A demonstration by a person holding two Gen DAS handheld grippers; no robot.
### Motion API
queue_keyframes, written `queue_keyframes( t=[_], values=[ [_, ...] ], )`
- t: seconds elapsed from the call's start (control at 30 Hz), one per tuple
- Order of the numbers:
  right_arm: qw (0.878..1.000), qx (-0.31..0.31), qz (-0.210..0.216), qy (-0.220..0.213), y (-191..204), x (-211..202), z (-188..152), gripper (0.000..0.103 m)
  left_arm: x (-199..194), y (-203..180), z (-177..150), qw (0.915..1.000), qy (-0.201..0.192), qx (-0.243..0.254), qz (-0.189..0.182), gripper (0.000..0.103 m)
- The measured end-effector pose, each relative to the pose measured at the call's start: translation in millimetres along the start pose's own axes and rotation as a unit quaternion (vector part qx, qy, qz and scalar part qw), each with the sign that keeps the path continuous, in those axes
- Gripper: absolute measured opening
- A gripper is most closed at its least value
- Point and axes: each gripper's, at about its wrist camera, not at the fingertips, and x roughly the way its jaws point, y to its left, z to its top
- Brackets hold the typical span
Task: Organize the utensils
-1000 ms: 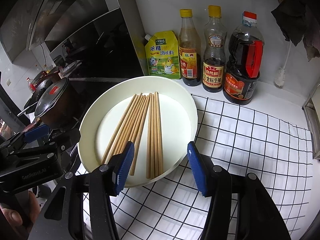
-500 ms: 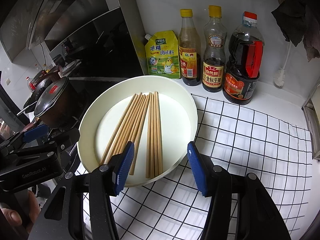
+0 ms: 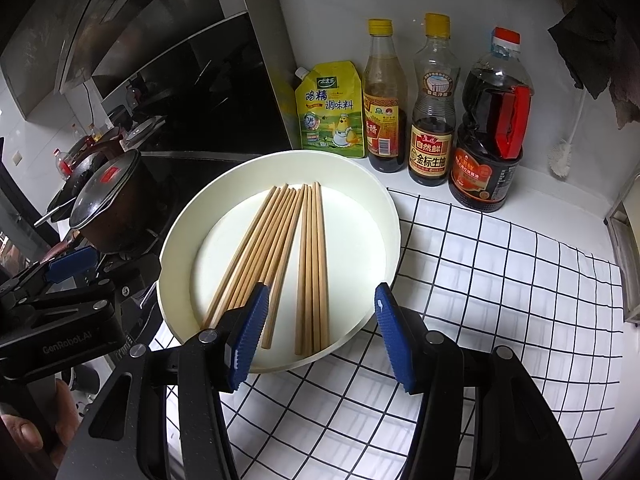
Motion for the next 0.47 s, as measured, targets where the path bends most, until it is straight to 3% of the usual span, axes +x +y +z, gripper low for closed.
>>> queue_keyframes(
  t=[0.47],
  values=[
    [1.000, -0.001, -0.001, 0.000, 3.9, -0.7, -0.7, 0.053, 0.7, 3.0, -0.3, 1.0000, 0.004, -0.003, 0.004, 0.097]
  ],
)
